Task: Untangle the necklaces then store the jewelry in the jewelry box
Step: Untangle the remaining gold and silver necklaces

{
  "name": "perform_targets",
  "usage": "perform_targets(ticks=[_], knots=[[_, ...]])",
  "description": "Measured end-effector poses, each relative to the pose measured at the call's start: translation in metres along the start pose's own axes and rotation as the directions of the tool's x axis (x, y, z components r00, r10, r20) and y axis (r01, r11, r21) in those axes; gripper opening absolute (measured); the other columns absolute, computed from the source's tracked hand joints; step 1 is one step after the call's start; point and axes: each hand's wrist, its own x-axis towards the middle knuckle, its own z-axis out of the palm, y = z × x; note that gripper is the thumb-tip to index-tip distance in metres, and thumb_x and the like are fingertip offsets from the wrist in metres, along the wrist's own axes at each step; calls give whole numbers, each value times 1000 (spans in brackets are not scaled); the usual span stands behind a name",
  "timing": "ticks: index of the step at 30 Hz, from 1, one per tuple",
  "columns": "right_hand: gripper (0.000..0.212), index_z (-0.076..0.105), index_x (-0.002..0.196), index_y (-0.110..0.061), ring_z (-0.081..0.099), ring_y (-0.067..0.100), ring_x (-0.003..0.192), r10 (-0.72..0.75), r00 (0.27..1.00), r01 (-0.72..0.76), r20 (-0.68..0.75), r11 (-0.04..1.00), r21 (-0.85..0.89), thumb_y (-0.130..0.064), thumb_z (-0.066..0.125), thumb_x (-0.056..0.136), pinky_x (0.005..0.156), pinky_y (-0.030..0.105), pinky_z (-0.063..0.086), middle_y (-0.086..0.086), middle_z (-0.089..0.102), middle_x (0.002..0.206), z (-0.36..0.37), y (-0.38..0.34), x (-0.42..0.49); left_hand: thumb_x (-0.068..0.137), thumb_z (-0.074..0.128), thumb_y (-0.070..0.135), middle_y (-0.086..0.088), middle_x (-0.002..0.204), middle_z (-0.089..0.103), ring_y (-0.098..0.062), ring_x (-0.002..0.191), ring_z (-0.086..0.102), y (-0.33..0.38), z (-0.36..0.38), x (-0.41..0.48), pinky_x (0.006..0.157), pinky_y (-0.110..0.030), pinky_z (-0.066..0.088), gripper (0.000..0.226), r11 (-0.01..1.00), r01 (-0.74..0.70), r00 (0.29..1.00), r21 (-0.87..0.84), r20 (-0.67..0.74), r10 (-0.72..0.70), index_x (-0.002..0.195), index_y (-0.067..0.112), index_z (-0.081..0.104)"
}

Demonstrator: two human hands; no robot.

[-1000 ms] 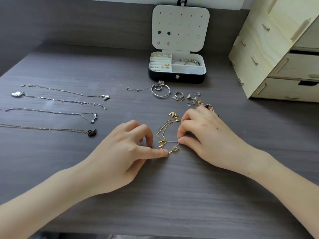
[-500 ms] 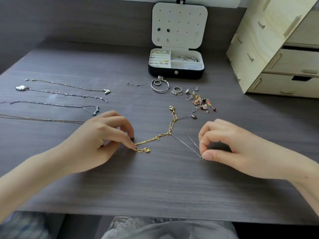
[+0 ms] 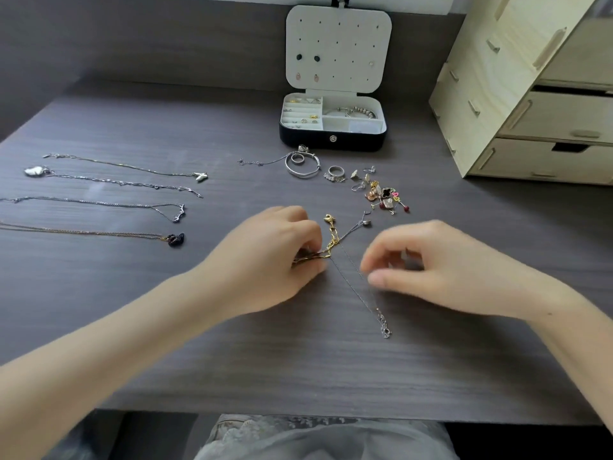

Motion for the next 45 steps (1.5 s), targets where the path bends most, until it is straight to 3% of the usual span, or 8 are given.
perform_targets(ticks=[2,4,7,10,16,22,32,45], knots=[[8,65,89,-28,50,6,72,-22,980,-14,-198,984,-178,-22,68,83,66,14,38,-12,59,75,2,6,14,86,62,30,4,83,48,-19,79,48,1,5,6,67,-26,30,16,999,34,999,-11,-4,-34,84,15,59],[11,64,96,-25,45,5,72,-35,968,-44,-250,951,-304,-24,65,85,66,15,33,-10,55,79,4,10,28,88,61,24,5,82,46,-21,78,48,0,7,8,65,-25,26,13,999,42,999,-14,4,-42,83,13,59],[10,65,95,-24,45,11,82,-22,979,-53,-202,931,-361,-28,64,86,74,27,36,-7,53,84,5,14,43,87,53,22,7,77,43,-18,69,46,-4,5,4,60,-21,21,15,999,3,1000,34,19,-4,78,13,59],[7,63,89,-22,42,10,85,-32,988,-28,-154,928,-372,-29,62,88,75,24,32,-7,50,86,3,15,50,89,52,23,10,76,44,-13,69,41,-9,-2,0,56,-20,26,14,999,33,998,23,59,-34,76,18,56],[9,53,83,-25,35,9,86,-55,994,16,-94,926,-378,-26,56,91,78,21,28,-8,50,91,3,20,49,92,53,26,13,82,48,-7,74,47,-12,-7,4,68,-14,36,12,987,151,982,-56,127,-143,81,27,50],[10,51,83,-23,44,11,84,-62,990,34,-130,977,-211,-29,46,88,77,20,34,-8,57,88,1,20,43,86,59,30,13,82,53,0,74,51,-7,-4,27,64,-11,37,4,963,226,967,-148,154,-204,83,28,61],[11,52,86,-16,49,-10,68,-10,989,13,-146,1000,21,-12,50,95,65,9,34,-12,58,79,3,13,47,70,73,31,13,81,55,-1,74,50,6,7,38,70,-21,41,14,948,240,968,-211,124,-218,78,27,63],[15,48,82,-14,52,4,64,78,975,-33,-208,977,210,-8,47,95,62,12,38,-3,60,69,5,13,52,85,62,20,15,70,56,0,72,51,-2,2,38,61,-8,35,14,915,279,956,-291,178,-235,75,29,61]])
